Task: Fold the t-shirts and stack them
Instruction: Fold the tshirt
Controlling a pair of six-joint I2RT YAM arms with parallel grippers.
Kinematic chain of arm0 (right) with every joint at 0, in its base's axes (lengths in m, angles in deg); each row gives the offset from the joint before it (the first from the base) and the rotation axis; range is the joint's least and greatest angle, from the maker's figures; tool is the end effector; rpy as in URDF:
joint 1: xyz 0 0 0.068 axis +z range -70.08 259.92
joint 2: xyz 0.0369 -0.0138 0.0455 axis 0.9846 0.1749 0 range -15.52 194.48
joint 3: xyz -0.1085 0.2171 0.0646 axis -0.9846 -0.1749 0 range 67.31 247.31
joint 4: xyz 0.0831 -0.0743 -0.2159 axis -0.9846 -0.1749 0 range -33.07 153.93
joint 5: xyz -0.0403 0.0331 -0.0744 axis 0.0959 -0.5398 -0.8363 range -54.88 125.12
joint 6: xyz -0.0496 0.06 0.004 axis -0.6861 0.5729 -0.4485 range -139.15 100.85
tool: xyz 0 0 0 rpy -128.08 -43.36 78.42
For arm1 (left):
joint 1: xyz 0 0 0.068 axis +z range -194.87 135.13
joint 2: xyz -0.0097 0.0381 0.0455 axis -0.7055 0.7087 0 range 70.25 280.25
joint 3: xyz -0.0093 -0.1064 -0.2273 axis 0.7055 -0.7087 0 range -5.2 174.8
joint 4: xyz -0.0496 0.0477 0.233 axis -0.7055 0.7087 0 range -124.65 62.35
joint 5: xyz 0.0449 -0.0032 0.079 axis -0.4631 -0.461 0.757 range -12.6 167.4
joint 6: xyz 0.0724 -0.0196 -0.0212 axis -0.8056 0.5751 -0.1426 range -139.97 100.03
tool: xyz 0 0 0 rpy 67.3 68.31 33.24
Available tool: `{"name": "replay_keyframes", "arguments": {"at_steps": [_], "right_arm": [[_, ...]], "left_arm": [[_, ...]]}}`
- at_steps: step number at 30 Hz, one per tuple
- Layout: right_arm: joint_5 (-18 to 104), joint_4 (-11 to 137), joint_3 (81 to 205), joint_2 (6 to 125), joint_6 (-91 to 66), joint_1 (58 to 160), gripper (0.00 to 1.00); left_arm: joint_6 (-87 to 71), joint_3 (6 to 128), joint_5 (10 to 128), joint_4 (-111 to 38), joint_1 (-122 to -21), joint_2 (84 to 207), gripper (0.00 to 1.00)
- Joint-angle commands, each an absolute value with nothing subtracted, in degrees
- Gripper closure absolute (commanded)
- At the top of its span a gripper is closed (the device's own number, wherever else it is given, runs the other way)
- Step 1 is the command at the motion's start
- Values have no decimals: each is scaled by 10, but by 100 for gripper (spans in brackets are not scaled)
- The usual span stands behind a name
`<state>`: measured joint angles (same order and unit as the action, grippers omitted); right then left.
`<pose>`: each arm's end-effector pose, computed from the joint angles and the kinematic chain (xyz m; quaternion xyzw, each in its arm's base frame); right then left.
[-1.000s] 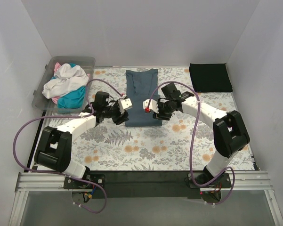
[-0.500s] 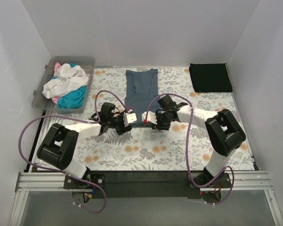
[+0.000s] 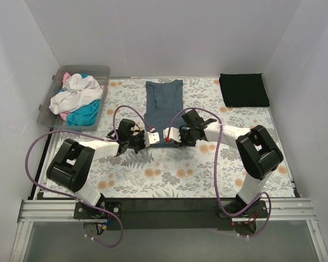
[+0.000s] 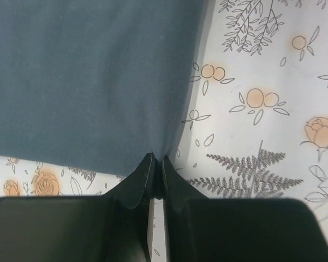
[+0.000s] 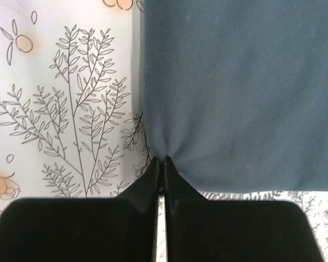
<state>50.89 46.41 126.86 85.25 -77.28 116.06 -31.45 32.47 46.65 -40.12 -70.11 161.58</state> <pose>0.2686 0.2185 0.1296 -0.7243 0.6218 0.0787 0.2873 0.2521 -0.1566 0.1113 0.3736 0.8251 -0.2870 0.3120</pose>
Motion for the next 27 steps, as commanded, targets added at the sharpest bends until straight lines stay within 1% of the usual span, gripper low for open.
{"name": "replay_keyframes", "arguments": {"at_steps": [1,8,12,16,23,24,27], "right_arm": [[501,397,1296,831,-758,1157,99],[531,309,1346,774,-754,1156,99],[531,271,1336,729,-757,1162,99],[545,211,1339,683,-758,1177,99],[570,121,1316,606,-727,1243,99],[577,109,1317,596,-719,1249,99],[579,93,1344,595,-706,1248,99]], "left_arm": [[-303,350,470,-318,-701,1567,100],[-304,389,433,-210,-701,1500,100],[-340,379,416,-154,-701,1455,100],[-362,394,387,-33,-702,1413,100],[-376,446,310,179,-708,1313,100],[-382,457,304,221,-708,1310,100],[-376,483,296,268,-708,1313,100]]}}
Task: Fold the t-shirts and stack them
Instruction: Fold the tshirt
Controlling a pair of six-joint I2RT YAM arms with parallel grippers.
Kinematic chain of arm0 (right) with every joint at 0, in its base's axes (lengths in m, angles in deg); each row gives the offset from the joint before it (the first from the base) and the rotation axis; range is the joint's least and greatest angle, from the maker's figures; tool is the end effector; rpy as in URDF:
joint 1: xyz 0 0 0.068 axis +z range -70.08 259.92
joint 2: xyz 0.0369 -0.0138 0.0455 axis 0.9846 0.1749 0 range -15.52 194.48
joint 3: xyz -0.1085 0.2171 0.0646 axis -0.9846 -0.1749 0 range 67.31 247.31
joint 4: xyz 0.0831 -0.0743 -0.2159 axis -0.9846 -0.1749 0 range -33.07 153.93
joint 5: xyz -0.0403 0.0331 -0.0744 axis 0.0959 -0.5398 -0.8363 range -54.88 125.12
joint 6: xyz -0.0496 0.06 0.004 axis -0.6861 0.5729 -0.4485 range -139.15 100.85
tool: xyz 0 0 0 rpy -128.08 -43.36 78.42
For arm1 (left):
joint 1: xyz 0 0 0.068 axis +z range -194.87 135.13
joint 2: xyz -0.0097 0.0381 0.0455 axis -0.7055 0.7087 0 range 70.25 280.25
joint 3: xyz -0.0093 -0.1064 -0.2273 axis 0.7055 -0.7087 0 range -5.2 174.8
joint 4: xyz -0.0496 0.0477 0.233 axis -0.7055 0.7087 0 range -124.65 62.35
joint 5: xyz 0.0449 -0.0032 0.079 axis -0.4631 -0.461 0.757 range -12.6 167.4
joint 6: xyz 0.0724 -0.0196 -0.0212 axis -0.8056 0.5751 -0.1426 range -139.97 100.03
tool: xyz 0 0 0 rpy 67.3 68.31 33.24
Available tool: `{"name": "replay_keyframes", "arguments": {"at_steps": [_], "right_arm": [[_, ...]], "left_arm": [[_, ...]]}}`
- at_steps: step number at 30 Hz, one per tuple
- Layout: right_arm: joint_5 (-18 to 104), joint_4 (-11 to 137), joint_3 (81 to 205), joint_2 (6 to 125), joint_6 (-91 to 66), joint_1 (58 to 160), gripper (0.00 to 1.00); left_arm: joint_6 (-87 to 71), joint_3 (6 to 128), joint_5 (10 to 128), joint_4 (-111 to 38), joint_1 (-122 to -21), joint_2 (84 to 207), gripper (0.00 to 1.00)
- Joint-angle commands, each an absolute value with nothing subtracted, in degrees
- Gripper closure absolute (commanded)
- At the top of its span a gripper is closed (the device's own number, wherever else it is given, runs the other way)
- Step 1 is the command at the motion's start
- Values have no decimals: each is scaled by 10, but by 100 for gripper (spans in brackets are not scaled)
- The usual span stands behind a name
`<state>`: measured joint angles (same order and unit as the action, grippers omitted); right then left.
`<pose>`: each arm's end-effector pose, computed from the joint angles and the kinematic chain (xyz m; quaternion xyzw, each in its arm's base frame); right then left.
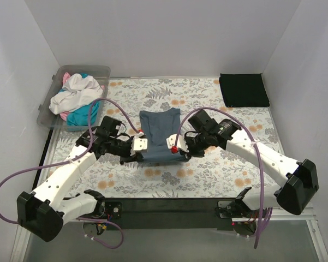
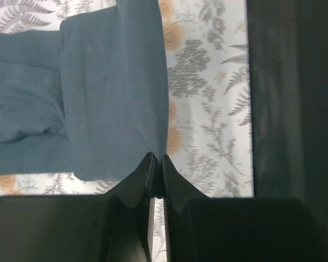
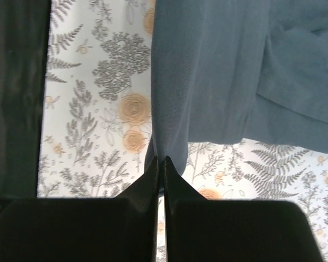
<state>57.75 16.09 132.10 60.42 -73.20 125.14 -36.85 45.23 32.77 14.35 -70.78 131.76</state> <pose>0.1676 0.2051 0.2471 -0.7539 0.5720 0.1683 0.2760 0.1574 -0.1286 0.2362 0.4174 0.7964 -0.3844 0.2093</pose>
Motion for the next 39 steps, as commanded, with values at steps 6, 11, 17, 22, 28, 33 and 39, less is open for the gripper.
{"name": "replay_keyframes", "arguments": {"at_steps": [6,11,17,22,28,33,39], "right_arm": [[611,45,1499,693,-730,1191,99],[613,38,1591,812,-797,1150,99],[617,53,1755,1012,-816,1100,99],[607,71,1824,1129,-815,1077,99],[622,97,1772,1134,-794,1081,99],[663,130,1620,1042,-748,1096,99],[711,155,1478,923,-688,1135,99]], "left_arm": [[-338,609,241,282,-648,1419,100],[-358,720,221,249,-560,1591,100],[-298,768,254,113,-539,1748,100],[-252,782,293,5,-536,1825,100],[-264,758,303,19,-537,1834,100],[-279,616,289,45,-561,1748,100],[-289,486,269,68,-593,1607,100]]}}
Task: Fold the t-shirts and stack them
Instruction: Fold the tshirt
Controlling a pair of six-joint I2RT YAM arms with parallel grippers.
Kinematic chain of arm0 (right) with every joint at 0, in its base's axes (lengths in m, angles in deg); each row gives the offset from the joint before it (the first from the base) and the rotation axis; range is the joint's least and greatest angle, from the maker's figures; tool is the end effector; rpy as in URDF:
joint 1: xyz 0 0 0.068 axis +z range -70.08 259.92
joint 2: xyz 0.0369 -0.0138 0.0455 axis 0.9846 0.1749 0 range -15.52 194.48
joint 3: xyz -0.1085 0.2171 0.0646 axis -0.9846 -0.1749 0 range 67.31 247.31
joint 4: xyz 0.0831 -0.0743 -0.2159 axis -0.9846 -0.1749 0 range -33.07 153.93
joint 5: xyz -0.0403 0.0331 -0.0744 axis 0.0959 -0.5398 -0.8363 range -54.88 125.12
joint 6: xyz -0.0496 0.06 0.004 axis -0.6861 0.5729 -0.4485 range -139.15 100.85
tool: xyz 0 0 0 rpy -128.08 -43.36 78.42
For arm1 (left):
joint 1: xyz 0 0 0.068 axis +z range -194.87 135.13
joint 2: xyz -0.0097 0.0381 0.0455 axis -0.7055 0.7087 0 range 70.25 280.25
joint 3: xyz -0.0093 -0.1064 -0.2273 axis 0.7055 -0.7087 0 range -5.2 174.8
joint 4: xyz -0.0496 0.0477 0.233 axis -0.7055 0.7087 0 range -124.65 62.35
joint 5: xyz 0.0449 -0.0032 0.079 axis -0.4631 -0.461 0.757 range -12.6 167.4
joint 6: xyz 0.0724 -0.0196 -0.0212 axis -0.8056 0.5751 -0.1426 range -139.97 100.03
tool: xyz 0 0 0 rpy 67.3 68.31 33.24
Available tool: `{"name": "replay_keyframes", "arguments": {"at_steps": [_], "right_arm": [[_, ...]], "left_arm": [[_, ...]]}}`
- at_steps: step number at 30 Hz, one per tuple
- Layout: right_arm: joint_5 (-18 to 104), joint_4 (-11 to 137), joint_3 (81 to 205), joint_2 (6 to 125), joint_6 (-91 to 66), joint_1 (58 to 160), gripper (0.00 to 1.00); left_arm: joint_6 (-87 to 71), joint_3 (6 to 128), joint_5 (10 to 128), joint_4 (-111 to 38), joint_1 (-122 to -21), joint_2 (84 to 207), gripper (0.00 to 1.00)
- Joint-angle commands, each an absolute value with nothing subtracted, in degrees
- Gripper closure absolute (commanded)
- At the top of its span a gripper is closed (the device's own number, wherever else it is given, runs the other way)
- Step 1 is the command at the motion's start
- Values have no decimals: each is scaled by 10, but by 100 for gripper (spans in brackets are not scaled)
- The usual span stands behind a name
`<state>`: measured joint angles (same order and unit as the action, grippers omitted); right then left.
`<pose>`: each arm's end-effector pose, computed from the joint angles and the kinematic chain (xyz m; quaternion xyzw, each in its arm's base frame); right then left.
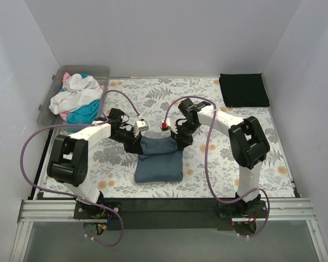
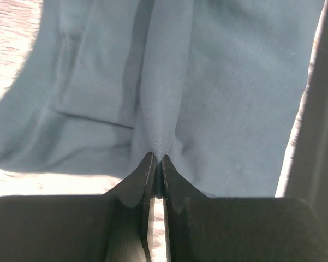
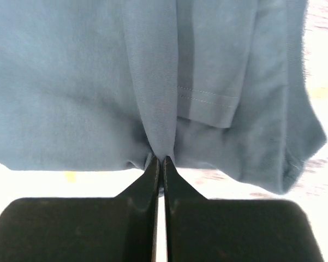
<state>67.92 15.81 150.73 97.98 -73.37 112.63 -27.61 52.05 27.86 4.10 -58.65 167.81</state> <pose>0.2901 0.2291 0.1469 -0.6775 0.6726 0.2574 0.1494 0.2642 -0.1171 0.1379 0.2073 0.8807 -0.4210 0.0641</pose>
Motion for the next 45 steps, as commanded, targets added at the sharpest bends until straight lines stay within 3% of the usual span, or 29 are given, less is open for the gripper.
{"name": "replay_keyframes", "arguments": {"at_steps": [1,3,4,5,6,7,9,12,18,24,42,45], "right_arm": [[728,155,1468,916,-664,1136,99],[739,153,1464,901,-643,1136,99],[740,152,1470,899,-622,1135,93],[744,147,1476,897,-612,1134,84],[756,146,1482,893,-604,1131,63],[761,148,1487,891,-597,1125,59],[776,149,1515,899,-574,1116,57],[805,149,1572,934,-535,1099,62],[880,151,1665,1035,-441,1095,74],[926,178,1681,1100,-384,1095,81],[942,244,1650,1171,-340,1108,83],[938,251,1643,1183,-340,1109,84]], "left_arm": [[-282,475,269,67,-596,1582,100],[-274,464,274,66,-598,1566,98],[-272,464,278,64,-598,1558,89],[-267,466,282,63,-598,1555,82],[-266,468,284,58,-598,1553,75],[-262,477,285,56,-598,1550,67],[-244,491,268,39,-598,1545,61],[-214,507,254,-3,-611,1542,52],[-156,480,312,-132,-690,1540,51],[-167,443,364,-217,-735,1551,52],[-223,427,386,-238,-784,1609,60],[-220,426,382,-229,-786,1619,69]]}}
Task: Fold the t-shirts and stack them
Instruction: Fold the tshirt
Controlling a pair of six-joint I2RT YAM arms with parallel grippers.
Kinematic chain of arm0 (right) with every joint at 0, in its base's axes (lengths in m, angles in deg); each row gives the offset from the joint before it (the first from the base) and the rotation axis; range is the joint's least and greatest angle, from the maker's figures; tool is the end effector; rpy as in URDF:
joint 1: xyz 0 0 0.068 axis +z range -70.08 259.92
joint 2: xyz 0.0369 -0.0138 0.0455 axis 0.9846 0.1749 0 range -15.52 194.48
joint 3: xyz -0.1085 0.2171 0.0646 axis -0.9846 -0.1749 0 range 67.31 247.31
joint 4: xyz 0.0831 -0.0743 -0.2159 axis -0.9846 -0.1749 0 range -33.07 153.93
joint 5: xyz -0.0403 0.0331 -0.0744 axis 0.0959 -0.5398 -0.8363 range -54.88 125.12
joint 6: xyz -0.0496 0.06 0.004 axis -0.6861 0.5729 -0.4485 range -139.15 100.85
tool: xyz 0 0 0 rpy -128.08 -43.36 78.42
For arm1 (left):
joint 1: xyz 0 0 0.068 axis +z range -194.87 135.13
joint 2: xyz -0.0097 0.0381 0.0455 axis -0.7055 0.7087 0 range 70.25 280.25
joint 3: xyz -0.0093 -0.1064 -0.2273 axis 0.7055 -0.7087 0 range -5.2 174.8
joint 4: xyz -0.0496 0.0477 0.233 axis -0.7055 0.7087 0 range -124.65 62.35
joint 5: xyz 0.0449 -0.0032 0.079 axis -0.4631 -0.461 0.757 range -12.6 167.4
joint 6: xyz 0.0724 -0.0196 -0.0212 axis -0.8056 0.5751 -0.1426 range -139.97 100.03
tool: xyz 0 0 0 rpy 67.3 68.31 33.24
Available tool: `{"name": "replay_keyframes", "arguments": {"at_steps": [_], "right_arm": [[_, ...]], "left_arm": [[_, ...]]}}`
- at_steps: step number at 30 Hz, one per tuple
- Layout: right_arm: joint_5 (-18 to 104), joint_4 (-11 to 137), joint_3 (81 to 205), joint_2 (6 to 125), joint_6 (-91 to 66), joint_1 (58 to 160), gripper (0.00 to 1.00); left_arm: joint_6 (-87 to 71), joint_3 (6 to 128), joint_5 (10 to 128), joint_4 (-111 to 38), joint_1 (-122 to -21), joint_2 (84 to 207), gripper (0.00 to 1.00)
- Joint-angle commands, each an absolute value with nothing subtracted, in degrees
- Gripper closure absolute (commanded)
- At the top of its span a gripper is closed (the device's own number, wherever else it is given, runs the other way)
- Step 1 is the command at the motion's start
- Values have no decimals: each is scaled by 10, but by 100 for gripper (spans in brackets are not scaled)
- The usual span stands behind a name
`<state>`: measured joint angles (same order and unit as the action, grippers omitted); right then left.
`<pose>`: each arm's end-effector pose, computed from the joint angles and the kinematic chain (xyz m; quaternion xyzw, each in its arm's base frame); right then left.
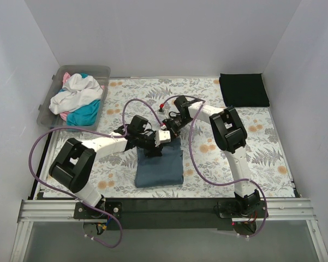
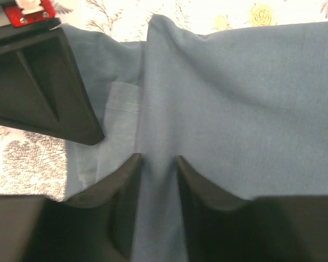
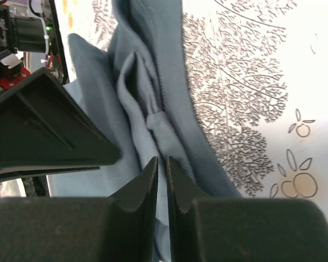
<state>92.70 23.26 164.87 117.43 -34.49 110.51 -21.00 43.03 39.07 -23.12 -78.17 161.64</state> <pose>0.3410 0.2668 0.1024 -0.3932 0.7782 0.4879 0.0421 0.2314 -0.2016 0.1417 0.3608 0.8306 -0.3800 0.1883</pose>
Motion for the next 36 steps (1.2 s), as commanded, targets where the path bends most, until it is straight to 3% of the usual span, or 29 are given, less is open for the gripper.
{"name": "replay_keyframes", "arguments": {"at_steps": [1,7,16,29,36], "right_arm": [[937,255,1641,1184,-340,1109,84],[934,266,1620,1194,-343,1109,85],[934,268,1601,1196,-358,1112,86],[925,267,1604,1190,-362,1112,86],[881,260,1641,1166,-361,1111,83]], "left_arm": [[-217,425,380,-229,-785,1619,72],[-204,435,364,-218,-786,1592,100],[-215,466,399,-220,-779,1538,100],[-220,496,406,-286,-722,1611,100],[-226,470,386,-305,-721,1592,100]]}}
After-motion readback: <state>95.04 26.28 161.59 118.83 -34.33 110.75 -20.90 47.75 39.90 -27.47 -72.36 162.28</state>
